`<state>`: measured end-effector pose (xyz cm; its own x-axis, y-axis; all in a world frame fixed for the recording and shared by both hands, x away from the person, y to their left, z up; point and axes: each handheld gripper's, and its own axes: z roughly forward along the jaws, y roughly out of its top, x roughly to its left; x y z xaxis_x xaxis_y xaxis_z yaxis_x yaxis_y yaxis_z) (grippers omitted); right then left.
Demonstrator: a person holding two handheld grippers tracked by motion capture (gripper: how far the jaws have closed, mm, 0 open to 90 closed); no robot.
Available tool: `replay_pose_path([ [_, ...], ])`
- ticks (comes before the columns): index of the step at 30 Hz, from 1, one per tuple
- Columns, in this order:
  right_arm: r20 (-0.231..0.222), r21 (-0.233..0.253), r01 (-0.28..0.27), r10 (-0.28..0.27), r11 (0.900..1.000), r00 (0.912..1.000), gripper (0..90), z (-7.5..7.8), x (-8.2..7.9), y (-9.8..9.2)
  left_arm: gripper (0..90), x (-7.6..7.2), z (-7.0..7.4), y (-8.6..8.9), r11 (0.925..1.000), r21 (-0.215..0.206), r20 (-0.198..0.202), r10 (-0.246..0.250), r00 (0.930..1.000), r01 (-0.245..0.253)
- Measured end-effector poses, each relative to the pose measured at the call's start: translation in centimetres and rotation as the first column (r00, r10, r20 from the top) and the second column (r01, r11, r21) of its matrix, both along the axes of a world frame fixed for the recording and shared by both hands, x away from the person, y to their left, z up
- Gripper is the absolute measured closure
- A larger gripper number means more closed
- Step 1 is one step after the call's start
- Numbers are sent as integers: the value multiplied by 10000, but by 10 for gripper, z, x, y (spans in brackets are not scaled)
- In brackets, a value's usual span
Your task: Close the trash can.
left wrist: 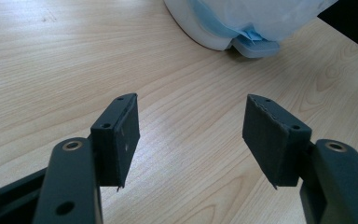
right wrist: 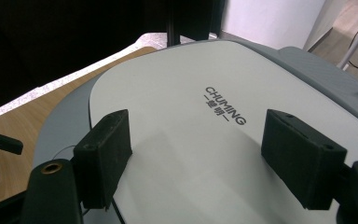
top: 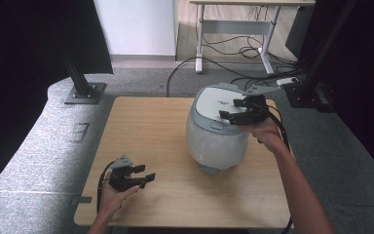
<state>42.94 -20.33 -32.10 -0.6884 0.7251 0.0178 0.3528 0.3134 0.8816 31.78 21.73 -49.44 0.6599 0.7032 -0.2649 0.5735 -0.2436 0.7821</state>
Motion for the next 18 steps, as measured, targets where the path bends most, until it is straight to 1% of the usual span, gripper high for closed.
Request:
replay_pose_path([
  [11,8,-102,384,-384,9992,9993,238,0,-3,4,366,-1,0,-1,10000,29,10,-33,10000,33],
  [12,7,-436,443,-443,9981,9990,239,0,-3,6,366,-1,0,-2,10000,40,5,-31,10000,31],
  [14,61,-504,572,-570,9971,9984,239,0,-4,8,366,-1,0,-2,10000,47,6,-55,10000,55],
  [18,108,-455,559,-555,9974,9984,235,0,-5,7,366,-2,1,-2,10000,50,40,-50,10000,50],
])
